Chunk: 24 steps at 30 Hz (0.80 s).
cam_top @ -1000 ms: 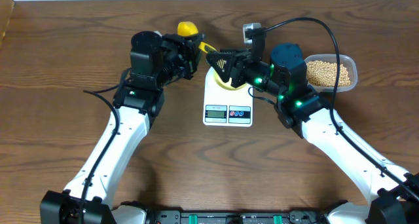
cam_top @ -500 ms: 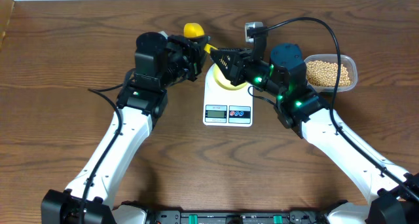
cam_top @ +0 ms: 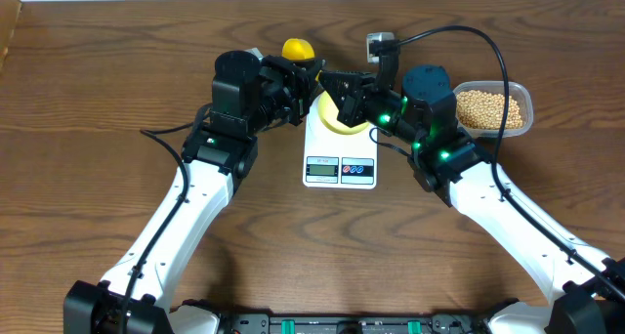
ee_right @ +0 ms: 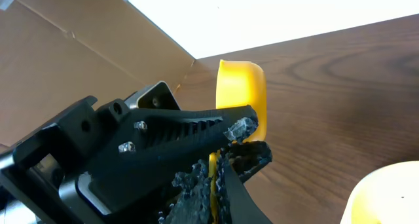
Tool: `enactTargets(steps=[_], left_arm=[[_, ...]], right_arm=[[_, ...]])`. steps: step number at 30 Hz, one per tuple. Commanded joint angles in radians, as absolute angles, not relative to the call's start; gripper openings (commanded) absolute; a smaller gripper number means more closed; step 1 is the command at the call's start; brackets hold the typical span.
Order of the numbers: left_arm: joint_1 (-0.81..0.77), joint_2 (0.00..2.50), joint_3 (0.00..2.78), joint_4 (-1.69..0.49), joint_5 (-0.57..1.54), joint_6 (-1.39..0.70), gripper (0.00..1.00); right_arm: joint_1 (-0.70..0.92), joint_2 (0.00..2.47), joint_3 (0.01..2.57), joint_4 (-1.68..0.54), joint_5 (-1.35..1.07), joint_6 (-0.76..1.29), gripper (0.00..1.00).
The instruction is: Scoop item into bowl and weigh 50g on scale
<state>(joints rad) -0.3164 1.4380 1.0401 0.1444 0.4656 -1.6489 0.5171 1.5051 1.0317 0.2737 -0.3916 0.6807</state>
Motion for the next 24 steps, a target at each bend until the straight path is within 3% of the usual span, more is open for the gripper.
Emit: enactTargets(steps=[1, 4, 6, 10, 17, 19, 24], left_arm=[[-0.322, 1.436, 1.045, 0.152, 0.472, -1.51, 0.29], [-0.321, 1.436, 1.045, 0.152, 0.448, -1.353, 0.75], [-0.319, 1.436, 1.045, 0.152, 0.439, -1.246, 0.86], [-0.305, 1.436, 1.045, 0.152, 0.429, -1.073, 0.93], [-0.281, 1.436, 1.045, 0.141, 0.43, -0.995, 0.93], [-0.281, 1.436, 1.045, 0.094, 0.435, -0.975, 0.93], [-0.281, 1.436, 1.045, 0.015, 0.434, -0.91, 0.93]], right_arm=[[0.495, 1.512, 1.047, 0.269, -0.345, 0.672, 0.01], [0.472, 1.512, 1.052, 0.265, -0.385, 0.672, 0.01], [0.458, 1.512, 1.071, 0.223, -0.396, 0.672, 0.01], [0.401, 1.512, 1.219, -0.05, -0.395, 0.582, 0.01], [0.255, 1.512, 1.557, -0.532, -0.355, 0.423, 0.01], [0.163, 1.512, 1.689, -0.774, -0.266, 0.361, 0.01], [-0.019, 1.514, 1.775, -1.079, -0.154, 0.289, 0.01]])
